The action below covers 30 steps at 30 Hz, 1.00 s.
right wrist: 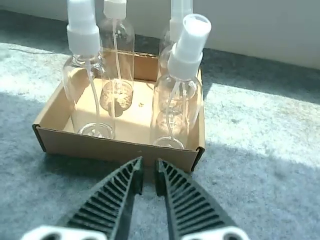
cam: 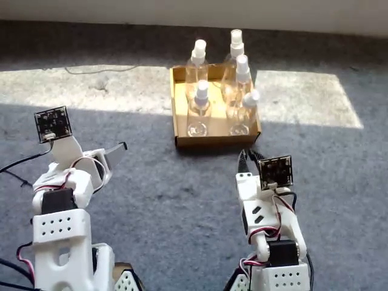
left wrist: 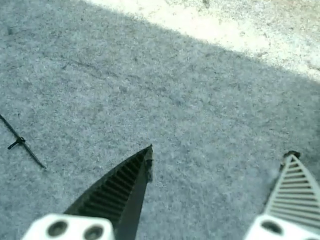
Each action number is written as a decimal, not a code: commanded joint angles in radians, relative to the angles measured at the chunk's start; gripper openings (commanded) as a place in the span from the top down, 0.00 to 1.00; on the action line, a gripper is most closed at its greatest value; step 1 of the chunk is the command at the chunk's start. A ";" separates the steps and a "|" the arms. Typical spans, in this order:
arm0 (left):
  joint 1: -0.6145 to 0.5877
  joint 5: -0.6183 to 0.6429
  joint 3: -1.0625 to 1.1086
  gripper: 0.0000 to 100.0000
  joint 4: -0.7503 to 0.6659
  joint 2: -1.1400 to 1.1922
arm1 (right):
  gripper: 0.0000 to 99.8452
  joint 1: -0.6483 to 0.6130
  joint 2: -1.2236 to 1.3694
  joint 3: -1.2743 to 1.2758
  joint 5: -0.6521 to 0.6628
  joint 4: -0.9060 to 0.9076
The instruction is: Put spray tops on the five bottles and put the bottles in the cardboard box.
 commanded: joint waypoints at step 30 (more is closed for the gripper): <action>0.058 -0.103 0.530 0.65 -0.723 -0.002 | 1.00 0.012 -0.013 0.150 -0.002 0.631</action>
